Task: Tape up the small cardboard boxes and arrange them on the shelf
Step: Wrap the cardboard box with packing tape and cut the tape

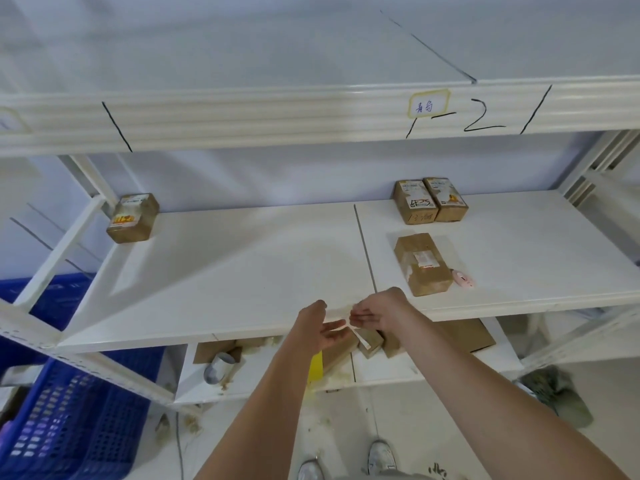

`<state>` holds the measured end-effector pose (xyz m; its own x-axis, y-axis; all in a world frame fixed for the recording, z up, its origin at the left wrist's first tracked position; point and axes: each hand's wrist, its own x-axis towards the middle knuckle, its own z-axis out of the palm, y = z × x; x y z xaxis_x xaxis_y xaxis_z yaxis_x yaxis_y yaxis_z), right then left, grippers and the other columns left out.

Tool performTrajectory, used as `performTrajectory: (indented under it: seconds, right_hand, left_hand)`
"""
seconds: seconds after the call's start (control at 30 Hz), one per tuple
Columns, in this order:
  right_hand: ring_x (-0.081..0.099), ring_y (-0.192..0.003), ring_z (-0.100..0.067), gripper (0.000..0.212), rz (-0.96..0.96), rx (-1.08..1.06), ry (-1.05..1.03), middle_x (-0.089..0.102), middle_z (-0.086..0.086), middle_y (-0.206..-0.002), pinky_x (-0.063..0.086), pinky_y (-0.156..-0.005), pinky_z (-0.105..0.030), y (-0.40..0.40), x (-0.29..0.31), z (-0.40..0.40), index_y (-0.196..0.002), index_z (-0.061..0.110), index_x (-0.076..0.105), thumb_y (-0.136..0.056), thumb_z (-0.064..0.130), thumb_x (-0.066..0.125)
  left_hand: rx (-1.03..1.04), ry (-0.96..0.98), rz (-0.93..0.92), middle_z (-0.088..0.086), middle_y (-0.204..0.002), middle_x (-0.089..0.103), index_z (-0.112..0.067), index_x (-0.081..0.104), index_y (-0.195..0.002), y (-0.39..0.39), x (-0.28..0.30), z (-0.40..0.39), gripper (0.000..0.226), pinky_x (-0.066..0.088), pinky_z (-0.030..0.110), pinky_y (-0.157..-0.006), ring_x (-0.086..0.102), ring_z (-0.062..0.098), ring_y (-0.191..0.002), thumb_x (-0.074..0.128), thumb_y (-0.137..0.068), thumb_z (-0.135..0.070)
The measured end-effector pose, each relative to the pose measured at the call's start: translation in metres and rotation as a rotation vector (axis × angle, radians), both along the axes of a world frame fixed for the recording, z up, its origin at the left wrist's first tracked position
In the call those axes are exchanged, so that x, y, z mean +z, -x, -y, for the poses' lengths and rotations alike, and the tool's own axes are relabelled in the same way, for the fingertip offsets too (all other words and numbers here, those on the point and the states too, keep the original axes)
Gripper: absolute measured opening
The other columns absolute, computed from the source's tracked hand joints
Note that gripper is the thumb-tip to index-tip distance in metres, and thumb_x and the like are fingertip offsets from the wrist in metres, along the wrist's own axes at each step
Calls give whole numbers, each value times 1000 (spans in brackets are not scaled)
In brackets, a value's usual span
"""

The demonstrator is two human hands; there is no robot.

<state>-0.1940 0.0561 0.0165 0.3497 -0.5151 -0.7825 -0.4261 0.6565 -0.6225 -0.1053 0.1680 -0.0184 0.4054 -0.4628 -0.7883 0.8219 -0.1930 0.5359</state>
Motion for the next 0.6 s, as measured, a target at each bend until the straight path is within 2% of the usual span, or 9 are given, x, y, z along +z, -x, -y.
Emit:
performTrajectory:
  seconds: [0.03, 0.07, 0.13, 0.2, 0.27, 0.33, 0.47, 0.5, 0.6]
  right_hand:
    - [66, -73, -40, 12, -8, 36, 37, 63, -34, -83, 63, -75, -48, -2, 7, 3, -93, -18, 58, -99, -13, 49]
    - [69, -74, -39, 7, -24, 86, 96, 66, -34, -85, 63, -72, -46, -5, 16, 7, -97, -19, 60, -96, -14, 55]
    - [73, -78, -35, 9, -59, 233, 206, 70, -28, -88, 64, -69, -40, -7, 36, 13, -102, -14, 63, -93, -11, 62]
    - [74, -78, -31, 10, -82, 351, 311, 72, -26, -90, 64, -64, -35, -5, 50, 22, -102, -9, 64, -92, -9, 65]
    - [74, -78, -32, 11, -96, 375, 410, 72, -28, -94, 64, -63, -37, 1, 56, 31, -98, -7, 65, -88, -11, 68]
    - [74, -81, -34, 12, -115, 387, 462, 72, -27, -95, 64, -70, -40, 6, 56, 38, -97, -6, 65, -88, -11, 70]
    - [76, -80, -32, 16, -113, 431, 493, 75, -20, -89, 64, -75, -42, 13, 52, 51, -101, -4, 69, -86, -5, 74]
    - [76, -78, -30, 16, -119, 437, 499, 76, -19, -87, 65, -72, -40, 14, 52, 54, -100, -3, 69, -86, -3, 75]
    - [77, -71, -25, 17, -135, 419, 508, 76, -16, -82, 64, -64, -34, 15, 52, 62, -97, 1, 68, -85, 2, 79]
  left_hand:
    - [2, 21, -25, 25, -121, 50, -1, 46, -114, -2, 2, 3, 15, 59, 56, -78, 65, 40, -99, 48, -100, -8]
    - [16, 43, -53, 28, -125, 50, -1, 45, -120, -3, 2, 8, 24, 59, 56, -77, 65, 41, -103, 52, -101, -12]
    - [75, 133, -138, 31, -122, 56, 1, 39, -131, -6, 4, 17, 47, 59, 54, -76, 65, 42, -107, 63, -99, -25]
    - [92, 260, -202, 27, -116, 65, 1, 38, -132, -12, 7, 24, 67, 59, 51, -76, 66, 41, -107, 68, -94, -45]
    - [58, 342, -211, 20, -117, 71, 3, 47, -128, -17, 10, 28, 81, 59, 50, -83, 68, 39, -108, 66, -86, -64]
    - [15, 368, -166, 18, -120, 71, 2, 55, -124, -21, 14, 32, 77, 59, 48, -86, 69, 38, -107, 68, -85, -63]
    - [-66, 313, 33, 23, -110, 66, 5, 70, -98, -22, 16, 42, 21, 62, 42, -77, 70, 36, -87, 79, -85, -9]
    - [-82, 308, 70, 23, -110, 66, 5, 71, -97, -21, 17, 43, 19, 62, 41, -76, 70, 36, -88, 79, -83, -6]
    - [-187, 294, 153, 20, -118, 65, -1, 69, -113, -20, 24, 46, 36, 61, 43, -84, 69, 36, -101, 78, -88, -26]
